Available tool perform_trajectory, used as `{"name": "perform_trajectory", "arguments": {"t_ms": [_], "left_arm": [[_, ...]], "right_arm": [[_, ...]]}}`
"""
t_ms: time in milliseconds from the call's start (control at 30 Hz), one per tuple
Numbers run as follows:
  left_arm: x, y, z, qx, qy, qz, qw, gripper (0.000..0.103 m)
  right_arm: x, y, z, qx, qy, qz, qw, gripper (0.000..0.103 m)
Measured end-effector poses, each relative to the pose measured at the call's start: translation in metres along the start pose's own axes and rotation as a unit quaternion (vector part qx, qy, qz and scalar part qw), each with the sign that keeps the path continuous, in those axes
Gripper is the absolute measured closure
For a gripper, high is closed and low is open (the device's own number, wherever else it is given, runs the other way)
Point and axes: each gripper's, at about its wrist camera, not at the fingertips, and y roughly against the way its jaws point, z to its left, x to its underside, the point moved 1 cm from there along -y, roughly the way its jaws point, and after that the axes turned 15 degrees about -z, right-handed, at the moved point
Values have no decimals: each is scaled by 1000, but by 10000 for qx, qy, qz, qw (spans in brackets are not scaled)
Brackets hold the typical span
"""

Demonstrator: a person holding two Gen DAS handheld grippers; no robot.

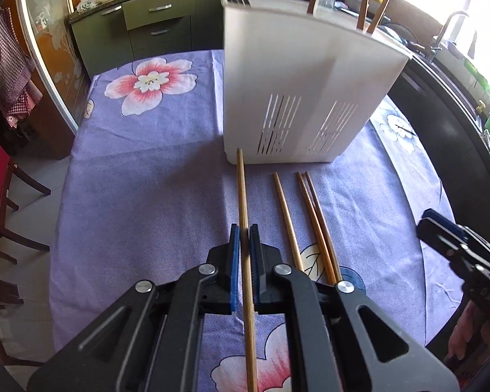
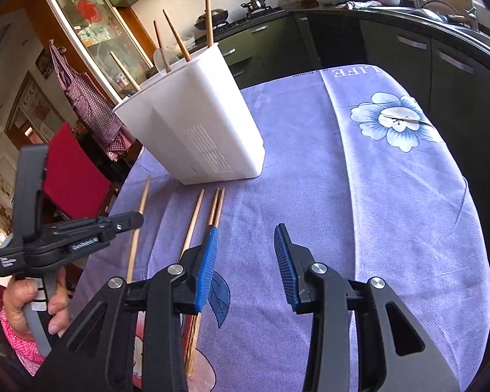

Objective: Organize utensils
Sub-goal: 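Lift the chopstick with the left gripper while the right gripper grasps another chopstick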

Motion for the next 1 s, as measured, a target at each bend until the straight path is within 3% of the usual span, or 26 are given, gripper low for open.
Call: {"name": "perform_trajectory", "arguments": {"t_ms": [267,467,1000], "left_arm": [[-20,58,12,22,-10,-675,9977,97],[-19,89,18,29,-55,-1024,9947,97],[-17,101,30,58,12,-1160,9932,97]], "right_arm": [[9,-57,30,269,650,346,9969,65],[19,-86,40,501,984,495,9926,70],[27,-102,67,899,1625,618,9807,76]]}}
